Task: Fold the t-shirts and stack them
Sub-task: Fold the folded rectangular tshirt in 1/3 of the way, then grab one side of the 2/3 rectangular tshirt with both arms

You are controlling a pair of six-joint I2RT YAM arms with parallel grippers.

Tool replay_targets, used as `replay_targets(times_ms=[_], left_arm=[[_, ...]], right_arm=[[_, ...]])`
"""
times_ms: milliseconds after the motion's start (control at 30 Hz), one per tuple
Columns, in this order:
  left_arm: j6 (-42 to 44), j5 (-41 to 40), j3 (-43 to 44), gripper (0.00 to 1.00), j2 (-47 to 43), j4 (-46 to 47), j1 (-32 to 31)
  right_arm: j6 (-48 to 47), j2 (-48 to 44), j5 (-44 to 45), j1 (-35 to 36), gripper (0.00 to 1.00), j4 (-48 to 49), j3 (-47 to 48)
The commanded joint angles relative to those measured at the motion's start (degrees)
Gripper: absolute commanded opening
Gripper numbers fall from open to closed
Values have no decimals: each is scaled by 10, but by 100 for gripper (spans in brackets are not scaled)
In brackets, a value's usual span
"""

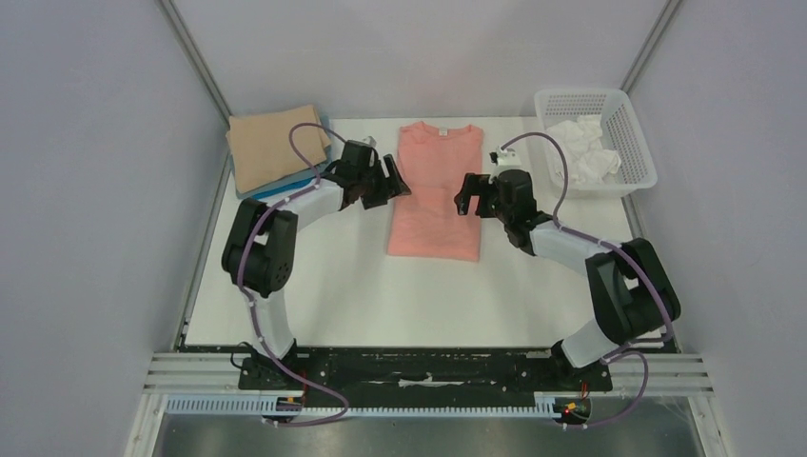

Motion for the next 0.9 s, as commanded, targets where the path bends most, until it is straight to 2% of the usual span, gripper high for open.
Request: replay_targets(times_ms=[0, 167, 433, 500, 633, 867], left_arm=[[8, 8, -103, 81, -101, 12, -1], [-16, 16, -227, 82, -173, 37, -8], [-51, 44, -298, 80, -177, 92, -20], [-55, 47, -301, 73, -164, 102, -28], [-61, 69, -297, 51, -140, 102, -42], [-57, 9, -289, 41, -131, 62, -49]], right_arm=[[38, -80, -61, 1, 98, 1, -87], [93, -141, -112, 2, 98, 10, -177], [109, -186, -113, 3, 98, 6, -239], [102, -193, -93, 3, 98, -11, -242], [102, -206, -90, 3, 98, -16, -249], [107, -208, -101, 3, 98, -12, -254]])
